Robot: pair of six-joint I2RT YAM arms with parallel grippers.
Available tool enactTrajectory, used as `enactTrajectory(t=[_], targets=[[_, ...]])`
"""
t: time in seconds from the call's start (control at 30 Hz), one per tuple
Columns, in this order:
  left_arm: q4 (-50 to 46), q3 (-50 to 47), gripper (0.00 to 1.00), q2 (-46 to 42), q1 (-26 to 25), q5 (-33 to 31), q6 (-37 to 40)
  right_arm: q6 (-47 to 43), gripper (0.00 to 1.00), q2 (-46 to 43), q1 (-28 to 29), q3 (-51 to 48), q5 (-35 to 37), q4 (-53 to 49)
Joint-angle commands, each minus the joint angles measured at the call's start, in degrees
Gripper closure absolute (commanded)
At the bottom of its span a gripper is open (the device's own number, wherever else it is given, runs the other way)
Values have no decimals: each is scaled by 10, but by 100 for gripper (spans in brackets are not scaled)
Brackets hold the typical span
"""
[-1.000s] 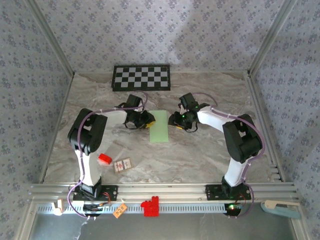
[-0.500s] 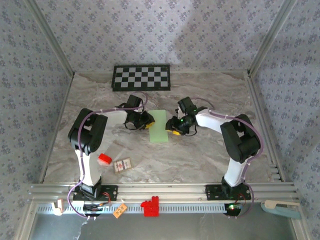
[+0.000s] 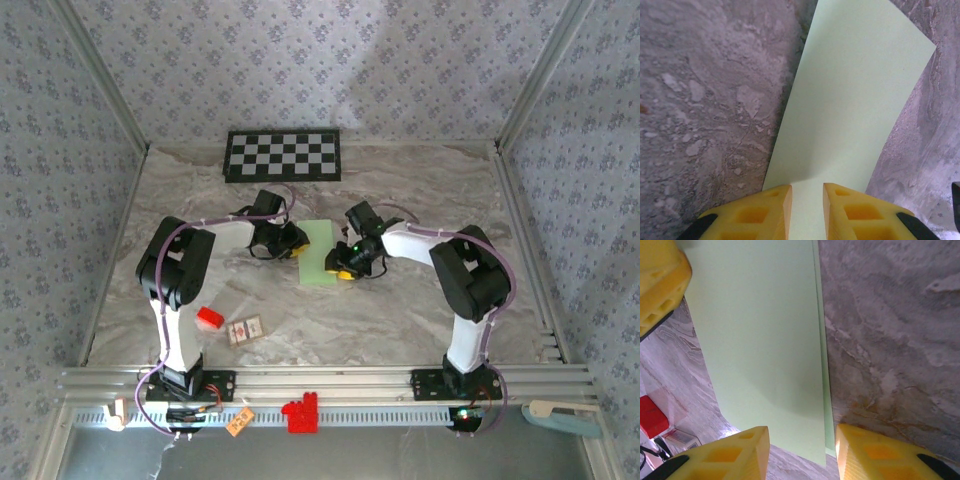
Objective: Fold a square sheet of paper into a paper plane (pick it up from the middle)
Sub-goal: Fold the triangle a second time at the center of the table.
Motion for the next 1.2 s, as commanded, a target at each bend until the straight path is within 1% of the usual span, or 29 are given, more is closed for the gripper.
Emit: enactTrajectory(t=[0.0,0.17,0.27,0.53,0.77,0.93,1.17], targets=[[-31,-8,75,21,-2,-23,6,11,59,5,1,-9,-15,-3],[-29,-8,75,21,-2,-23,5,20,62,0,3,-18,-46,22],[-28,-8,76,20,-2,-23,5,37,63,-11,-2,-34,-61,57],[-28,-8,76,18,-1,-20,6,70,69,-30,-12,-68,-68,121],[-28,-9,76,18,-2,-20,7,80,72,-45,-19,-84,-62,131],[-28,-10,76,15,-2,-19,7,93,75,-45,-17,-93,-78,142],[-27,-10,76,9,-2,-17,7,120,83,-44,-17,-106,-83,160]])
